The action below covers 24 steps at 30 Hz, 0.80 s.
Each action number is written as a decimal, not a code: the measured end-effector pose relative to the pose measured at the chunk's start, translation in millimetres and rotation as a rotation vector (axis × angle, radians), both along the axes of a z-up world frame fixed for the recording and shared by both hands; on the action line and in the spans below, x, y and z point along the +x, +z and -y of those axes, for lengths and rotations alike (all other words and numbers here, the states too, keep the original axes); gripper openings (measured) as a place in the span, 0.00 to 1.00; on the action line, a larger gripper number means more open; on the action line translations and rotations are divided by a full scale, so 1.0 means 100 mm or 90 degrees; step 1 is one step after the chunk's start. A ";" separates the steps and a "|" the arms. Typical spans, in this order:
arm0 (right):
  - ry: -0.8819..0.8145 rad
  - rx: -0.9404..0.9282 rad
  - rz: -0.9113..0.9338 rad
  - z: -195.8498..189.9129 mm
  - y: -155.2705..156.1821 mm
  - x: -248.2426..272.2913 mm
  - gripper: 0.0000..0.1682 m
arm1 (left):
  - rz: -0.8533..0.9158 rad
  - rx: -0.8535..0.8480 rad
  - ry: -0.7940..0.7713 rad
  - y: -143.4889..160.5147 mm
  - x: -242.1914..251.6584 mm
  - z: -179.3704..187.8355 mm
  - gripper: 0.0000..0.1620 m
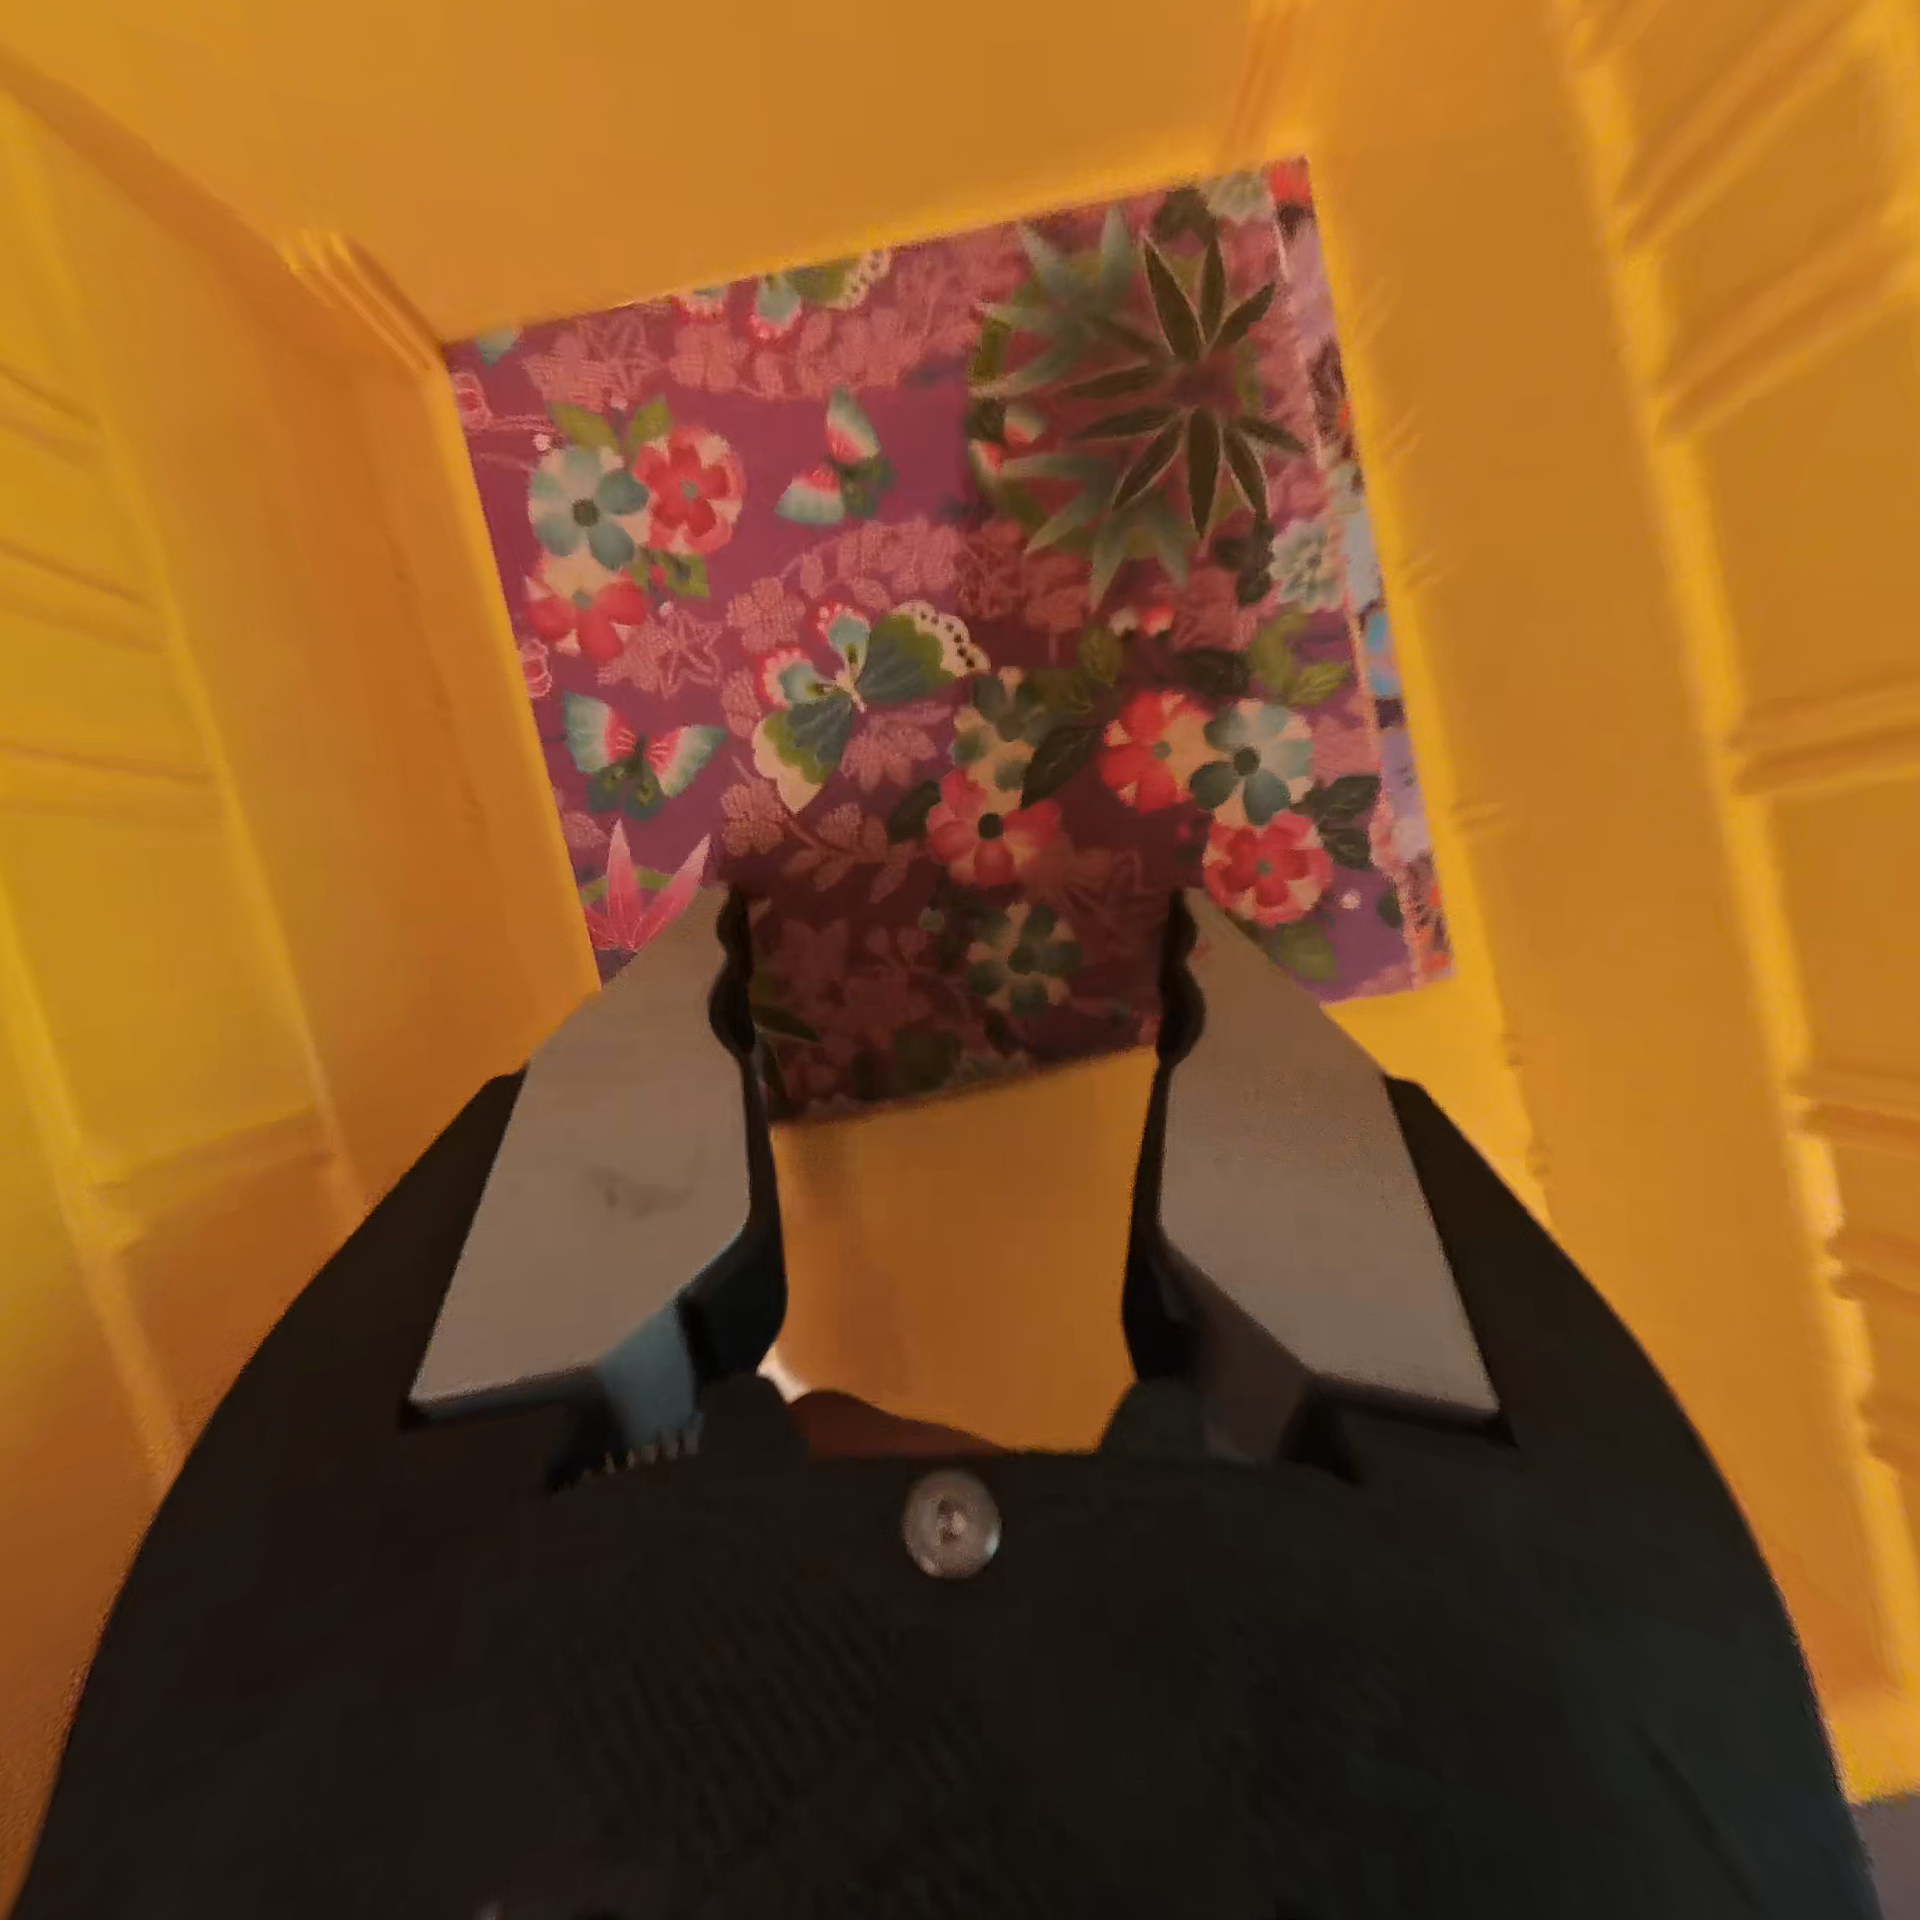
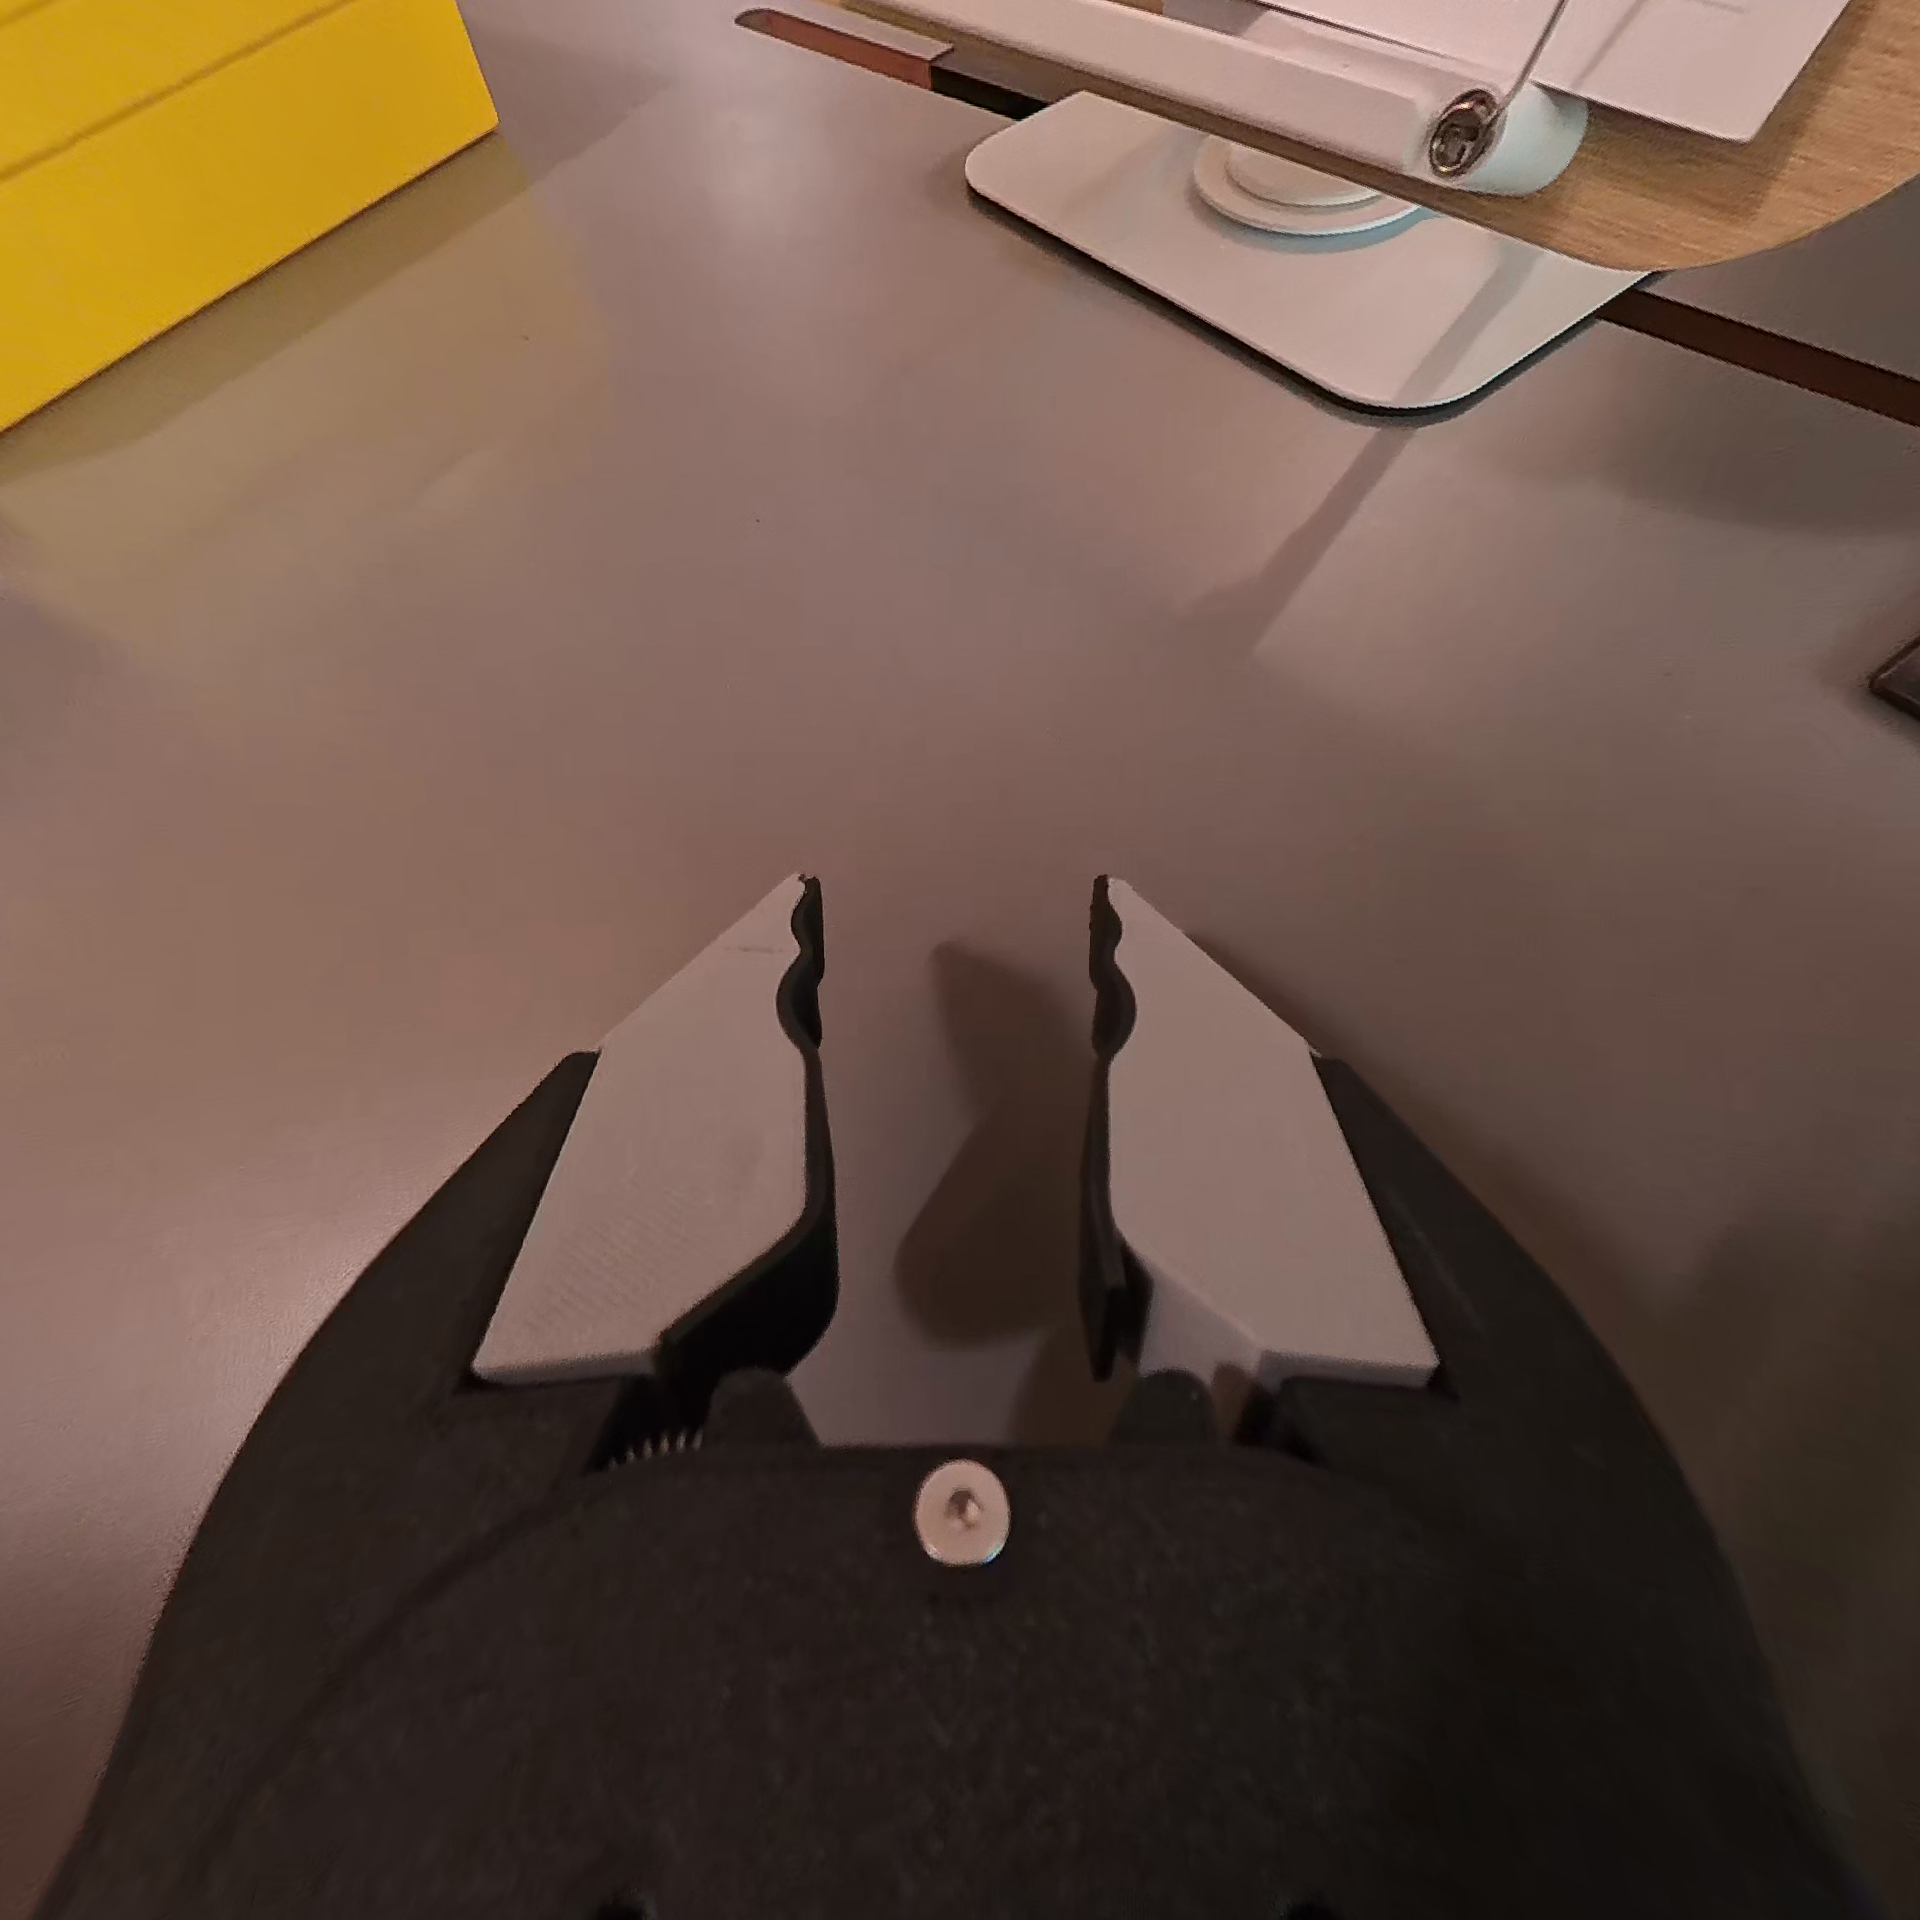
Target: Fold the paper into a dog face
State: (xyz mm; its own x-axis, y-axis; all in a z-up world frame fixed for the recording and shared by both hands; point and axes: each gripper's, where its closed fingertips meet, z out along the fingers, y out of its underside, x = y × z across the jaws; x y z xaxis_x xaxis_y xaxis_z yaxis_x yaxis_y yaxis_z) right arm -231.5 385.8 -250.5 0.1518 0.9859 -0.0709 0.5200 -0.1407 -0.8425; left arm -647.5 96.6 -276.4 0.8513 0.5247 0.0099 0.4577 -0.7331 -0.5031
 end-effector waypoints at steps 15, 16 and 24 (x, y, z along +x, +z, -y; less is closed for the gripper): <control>0.012 0.003 0.011 0.04 -0.03 -0.01 0.27 | -0.100 -0.056 -0.060 0.02 0.05 -0.07 0.00; 0.010 0.006 0.009 0.04 -0.02 -0.01 0.27 | -0.101 -0.055 -0.057 0.03 0.03 -0.05 0.00; 0.011 -0.002 0.012 0.05 -0.03 0.00 0.27 | -0.100 -0.024 -0.142 0.36 0.12 0.04 0.07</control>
State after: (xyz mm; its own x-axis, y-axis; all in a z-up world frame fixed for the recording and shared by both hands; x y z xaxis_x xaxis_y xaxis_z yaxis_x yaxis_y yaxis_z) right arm -231.8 381.2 -253.7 0.1358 0.9882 -0.0711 0.5379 -0.1338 -0.8323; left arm -635.5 92.1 -240.3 0.9355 0.3212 -0.1474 0.2011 -0.8269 -0.5252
